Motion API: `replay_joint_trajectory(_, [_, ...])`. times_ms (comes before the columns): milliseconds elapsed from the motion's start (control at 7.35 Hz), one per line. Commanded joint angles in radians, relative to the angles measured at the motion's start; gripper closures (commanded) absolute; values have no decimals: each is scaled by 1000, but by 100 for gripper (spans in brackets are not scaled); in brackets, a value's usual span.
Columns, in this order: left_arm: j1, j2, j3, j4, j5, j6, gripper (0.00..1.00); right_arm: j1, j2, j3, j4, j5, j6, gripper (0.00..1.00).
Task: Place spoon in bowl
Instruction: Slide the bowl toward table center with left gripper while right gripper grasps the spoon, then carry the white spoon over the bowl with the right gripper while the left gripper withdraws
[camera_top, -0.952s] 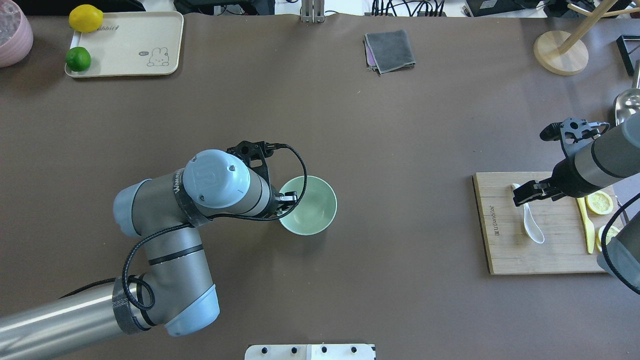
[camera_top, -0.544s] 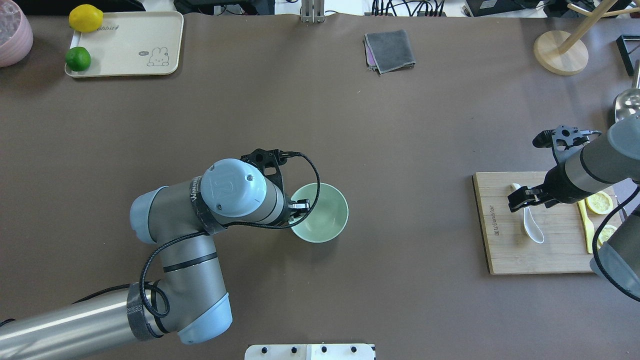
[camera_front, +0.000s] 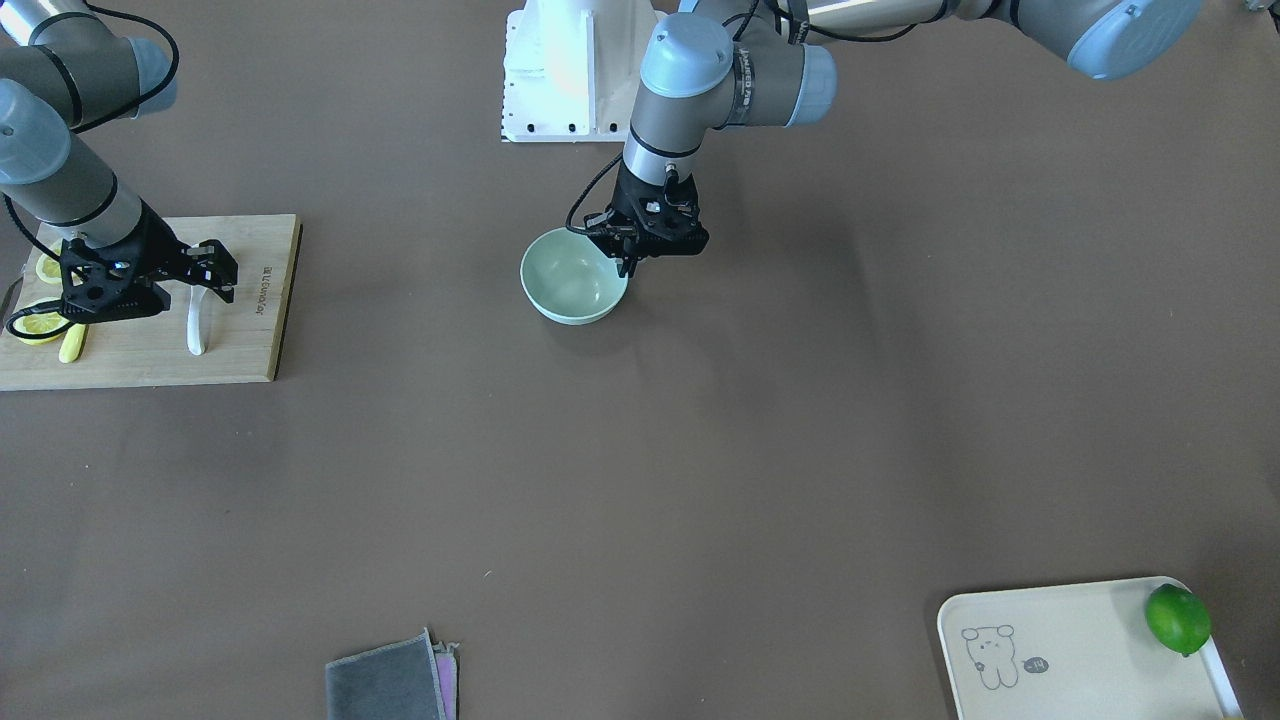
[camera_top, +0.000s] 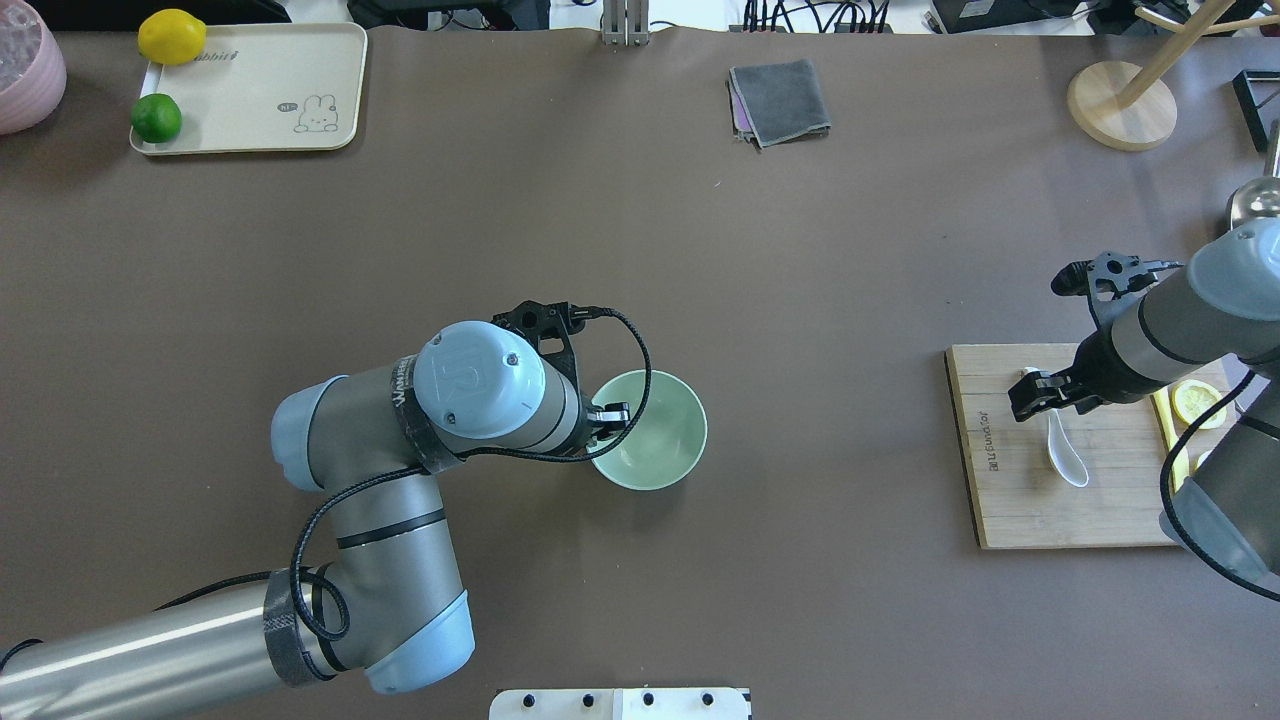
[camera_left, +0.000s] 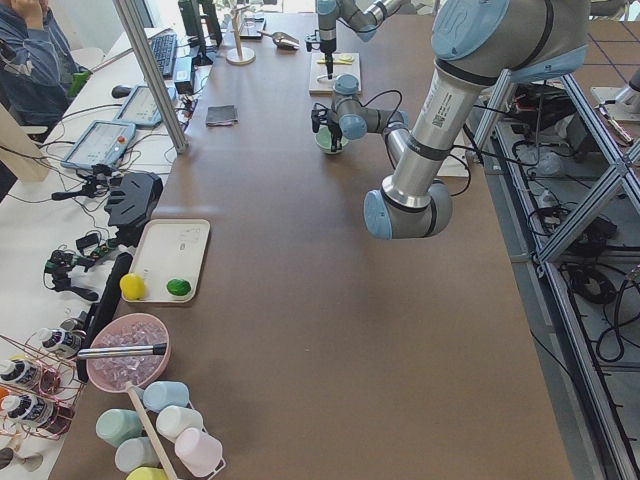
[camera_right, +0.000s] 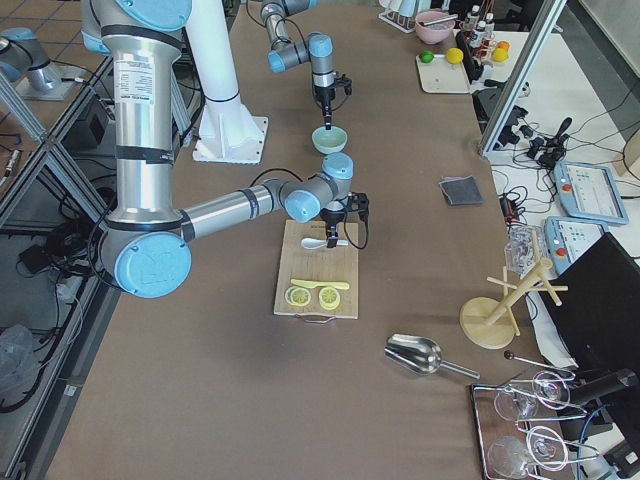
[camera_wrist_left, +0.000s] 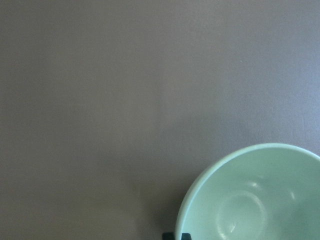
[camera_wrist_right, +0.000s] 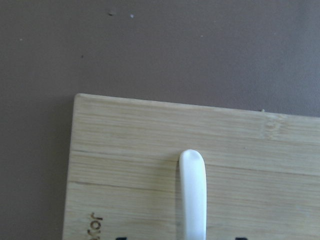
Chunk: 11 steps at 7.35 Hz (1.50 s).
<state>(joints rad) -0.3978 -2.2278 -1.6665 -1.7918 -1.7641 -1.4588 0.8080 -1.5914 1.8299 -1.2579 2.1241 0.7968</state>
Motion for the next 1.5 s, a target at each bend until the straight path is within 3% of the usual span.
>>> replay_joint_trajectory(0, [0,-4,1,-1,-2,2,100,-6,2,-14,0,-12,1,29])
replay_joint_trajectory(136, [0,-4,1,-1,-2,2,100,-7,4,-23,0,-18,-1,36])
replay_joint_trajectory(272, [0,-6,-1,0,-2,2,100,-7,4,-23,0,-18,1,49])
replay_joint_trajectory(408, [0,-7,-1,-1,0,2,89,-7,4,-23,0,-18,1,79])
replay_joint_trajectory(544, [0,-9,-2,0,0,2,23,-7,4,-21,0,-16,1,100])
replay_joint_trajectory(680, [-1,-9,-7,2,-2,2,3,-7,4,-23,0,-16,1,100])
replay_joint_trajectory(952, [-38,11,-76,26,-9,47,3,-6,49,11,-3,-7,16,100])
replay_joint_trajectory(1088, [-61,57,-166,95,-44,124,3,-12,126,20,-17,-6,116,100])
replay_joint_trajectory(1360, [-157,218,-293,97,-154,227,3,-70,335,14,-125,-21,368,100])
